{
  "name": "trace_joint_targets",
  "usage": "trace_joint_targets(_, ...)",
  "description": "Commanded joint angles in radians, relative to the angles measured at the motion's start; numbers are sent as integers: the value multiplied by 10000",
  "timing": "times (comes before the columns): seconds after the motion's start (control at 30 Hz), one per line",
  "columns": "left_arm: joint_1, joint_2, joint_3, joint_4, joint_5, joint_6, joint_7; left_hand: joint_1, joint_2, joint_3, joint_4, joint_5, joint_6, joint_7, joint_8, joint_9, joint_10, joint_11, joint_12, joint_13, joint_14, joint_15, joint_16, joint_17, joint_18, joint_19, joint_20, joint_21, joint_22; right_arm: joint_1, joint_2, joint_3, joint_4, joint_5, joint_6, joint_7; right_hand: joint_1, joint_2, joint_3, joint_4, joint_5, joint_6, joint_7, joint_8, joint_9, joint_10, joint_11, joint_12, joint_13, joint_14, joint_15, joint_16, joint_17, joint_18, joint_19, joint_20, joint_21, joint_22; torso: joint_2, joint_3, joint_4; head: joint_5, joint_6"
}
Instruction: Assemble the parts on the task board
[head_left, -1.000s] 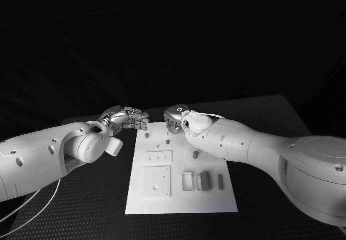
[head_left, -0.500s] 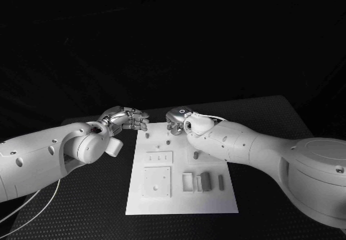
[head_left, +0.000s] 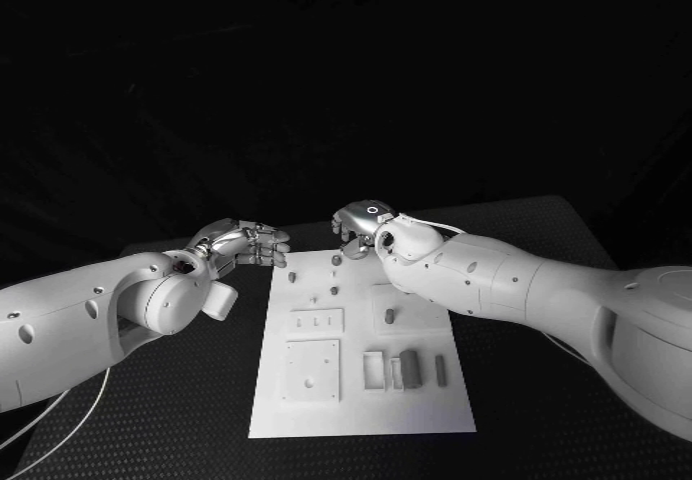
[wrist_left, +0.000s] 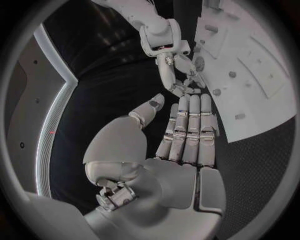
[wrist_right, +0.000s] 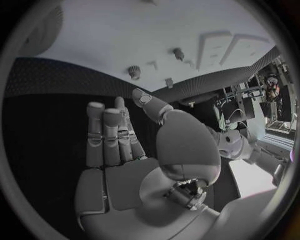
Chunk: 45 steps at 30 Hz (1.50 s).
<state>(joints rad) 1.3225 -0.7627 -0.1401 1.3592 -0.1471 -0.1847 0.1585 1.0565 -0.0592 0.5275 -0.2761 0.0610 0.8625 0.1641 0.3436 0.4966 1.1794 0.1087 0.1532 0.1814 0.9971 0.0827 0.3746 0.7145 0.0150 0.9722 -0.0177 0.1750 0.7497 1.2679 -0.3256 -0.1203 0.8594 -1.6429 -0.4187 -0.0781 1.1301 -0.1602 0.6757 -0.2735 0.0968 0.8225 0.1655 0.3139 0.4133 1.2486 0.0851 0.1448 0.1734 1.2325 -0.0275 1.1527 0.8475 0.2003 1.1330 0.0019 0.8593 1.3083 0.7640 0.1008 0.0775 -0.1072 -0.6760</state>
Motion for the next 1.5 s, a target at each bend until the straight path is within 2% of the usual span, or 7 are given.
trace_joint_targets(0.03,13,20,9,-15,-13,-93,52,-40,-74,-75,-19,-36,-48,97,-105,9,125,-11,-21,36,87,34,-87,41,157,-2,31,-56,23,149,-411,169,554,922,-48,-55,-200,-86,-96,117,-24,75,-93,109,61,500,-301,522,615,5,-269,312,108,615,82,-107,203,243,-11,0,821,-33,102)
trace_joint_targets(0.2,10,67,3,-162,-13,-60,81,-39,-79,-76,-20,-36,-62,106,-117,10,110,-5,-38,38,75,42,-110,50,156,-12,37,-67,26,373,-1194,420,1216,1964,870,5,-339,-376,-270,221,-16,90,-137,215,228,-198,-544,3374,4896,-142,-642,705,78,615,32,-192,450,216,-30,10,770,-30,230)
trace_joint_targets(0.27,8,72,-1,-216,-13,-58,90,-39,-79,-76,-20,-36,-66,108,-120,12,101,-1,-47,38,68,46,-119,54,156,-16,40,-72,28,472,-1513,494,1418,2189,1284,42,-423,-320,-337,275,-9,72,-288,187,234,-444,-545,4770,6432,-147,-526,1040,223,615,39,-188,576,234,-53,35,691,20,270)
trace_joint_targets(0.43,0,128,-14,-401,-13,-17,113,-39,-73,-76,-18,-35,-72,111,-125,13,88,6,-59,39,62,51,-133,60,156,-21,44,-78,30,677,-2285,554,1571,2189,2228,204,-623,-545,-334,358,-20,12,-167,70,228,-2030,-454,8930,10390,-498,-278,2756,1243,615,-75,-214,1027,242,-103,67,555,103,403)
trace_joint_targets(0.6,-13,165,-21,-495,-13,25,116,-38,-69,-75,-18,-36,-78,114,-130,14,81,10,-68,41,58,54,-143,65,157,-24,47,-83,32,691,-2540,548,1442,1708,2745,448,-791,-405,-721,144,-37,-87,-115,33,279,-2147,-425,9863,10809,-256,-360,3356,1927,615,-109,-313,1428,228,-137,99,463,146,472)
trace_joint_targets(1.07,-47,192,-25,-518,-13,59,84,-35,-54,-72,-15,-35,-83,118,-134,18,78,13,-78,46,57,56,-159,77,159,-26,50,-89,37,353,-2487,230,1246,29,2832,284,-838,-514,-790,133,-24,-593,-222,-209,174,-2197,-519,10326,10841,-30,-438,3608,2331,615,-131,-365,1606,205,-112,78,527,-17,537)
trace_joint_targets(1.5,-76,216,-25,-570,-13,105,73,-41,-50,-76,-11,-36,-95,124,-144,21,71,18,-91,51,57,60,-175,91,160,-29,55,-97,42,85,-2474,212,990,21,2814,317,-877,-488,-770,215,-23,-612,-209,-199,168,-2225,-510,10393,10815,-1,-433,3655,2386,615,-134,-375,1641,202,-102,54,525,-88,510)
